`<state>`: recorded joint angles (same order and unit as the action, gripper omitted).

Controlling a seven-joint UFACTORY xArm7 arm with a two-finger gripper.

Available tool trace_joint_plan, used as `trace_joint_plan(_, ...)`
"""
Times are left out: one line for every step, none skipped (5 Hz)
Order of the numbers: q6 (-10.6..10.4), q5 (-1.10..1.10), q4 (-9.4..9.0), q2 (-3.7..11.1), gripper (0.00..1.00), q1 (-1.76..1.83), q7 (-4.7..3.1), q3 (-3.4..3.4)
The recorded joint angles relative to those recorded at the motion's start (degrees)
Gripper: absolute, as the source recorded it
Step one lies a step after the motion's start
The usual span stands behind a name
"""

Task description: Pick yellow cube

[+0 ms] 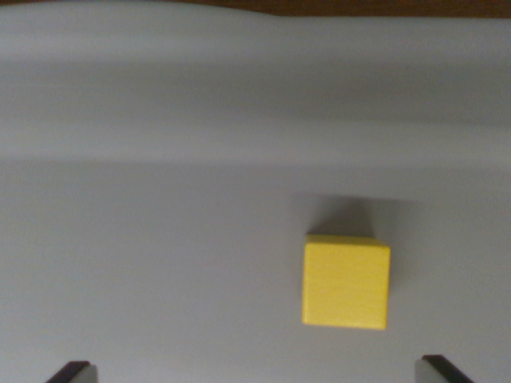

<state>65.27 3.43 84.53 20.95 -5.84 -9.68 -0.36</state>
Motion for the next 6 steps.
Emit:
trace_joint_plan(-2.53,0.18,-0.73,2.19,0.0,-0.38,-0.88,-0.12)
trace_joint_plan(-2.53,0.18,-0.73,2.19,0.0,-0.38,-0.88,-0.12)
trace_joint_plan(-5.04,0.35,-1.46,4.36,0.0,-0.75,-1.76,-0.25)
trace_joint_plan(-5.04,0.35,-1.46,4.36,0.0,-0.75,-1.76,-0.25)
trace_joint_plan(-7.4,0.52,-2.15,6.4,0.0,-1.1,-2.58,-0.36)
trace_joint_plan(-7.4,0.52,-2.15,6.4,0.0,-1.1,-2.58,-0.36)
